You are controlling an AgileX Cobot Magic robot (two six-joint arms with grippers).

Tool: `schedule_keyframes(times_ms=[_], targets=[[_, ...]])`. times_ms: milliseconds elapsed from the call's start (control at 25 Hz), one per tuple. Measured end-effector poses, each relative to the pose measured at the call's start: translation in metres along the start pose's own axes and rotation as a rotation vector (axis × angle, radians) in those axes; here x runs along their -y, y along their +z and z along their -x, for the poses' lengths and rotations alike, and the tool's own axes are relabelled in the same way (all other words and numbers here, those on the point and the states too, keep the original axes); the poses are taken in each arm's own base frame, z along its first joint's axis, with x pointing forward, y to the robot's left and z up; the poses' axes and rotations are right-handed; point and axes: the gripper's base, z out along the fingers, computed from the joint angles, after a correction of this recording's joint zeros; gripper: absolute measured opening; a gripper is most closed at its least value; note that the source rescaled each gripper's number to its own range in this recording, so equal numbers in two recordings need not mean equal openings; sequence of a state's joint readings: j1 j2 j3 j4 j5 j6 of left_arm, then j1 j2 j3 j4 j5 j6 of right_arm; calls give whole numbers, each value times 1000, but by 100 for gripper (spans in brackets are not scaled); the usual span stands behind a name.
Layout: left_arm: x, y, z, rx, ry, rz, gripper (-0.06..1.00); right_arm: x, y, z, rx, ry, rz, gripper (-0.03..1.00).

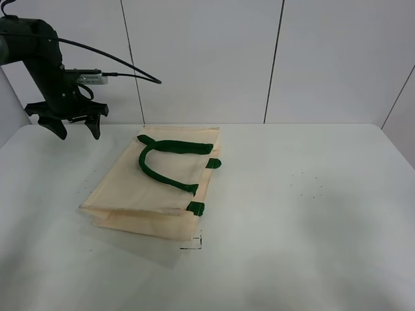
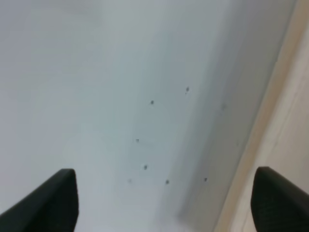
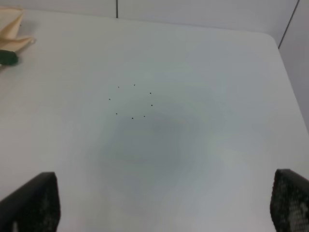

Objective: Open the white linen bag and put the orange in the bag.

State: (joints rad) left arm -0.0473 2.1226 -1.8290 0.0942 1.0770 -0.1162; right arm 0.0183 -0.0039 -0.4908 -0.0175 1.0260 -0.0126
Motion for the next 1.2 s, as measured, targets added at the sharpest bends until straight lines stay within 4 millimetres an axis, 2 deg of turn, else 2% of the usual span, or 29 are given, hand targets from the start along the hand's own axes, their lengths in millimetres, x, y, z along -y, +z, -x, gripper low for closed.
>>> schedule_keyframes(times_ms=[160, 320, 400, 520, 760, 880, 1040, 1200], targets=[[-3, -11, -20, -29, 2, 2, 92, 0, 0, 0, 0, 0, 0, 100], [-6, -19, -57, -91, 7, 7, 92, 0, 0, 0, 0, 0, 0, 100], [-8, -21, -80, -133, 10, 10, 92, 0, 0, 0, 0, 0, 0, 100], [-12, -22, -125, -207, 13, 16, 92, 0, 0, 0, 0, 0, 0, 100], [-21, -46, -216, -228, 11, 18, 92, 0, 0, 0, 0, 0, 0, 100], [-26, -62, -258, -165, 17, 12, 92, 0, 0, 0, 0, 0, 0, 100], [-31, -74, -306, -51, 44, 1, 92, 0, 0, 0, 0, 0, -1, 100], [-34, -81, -341, 95, 41, -10, 92, 0, 0, 0, 0, 0, -1, 100]])
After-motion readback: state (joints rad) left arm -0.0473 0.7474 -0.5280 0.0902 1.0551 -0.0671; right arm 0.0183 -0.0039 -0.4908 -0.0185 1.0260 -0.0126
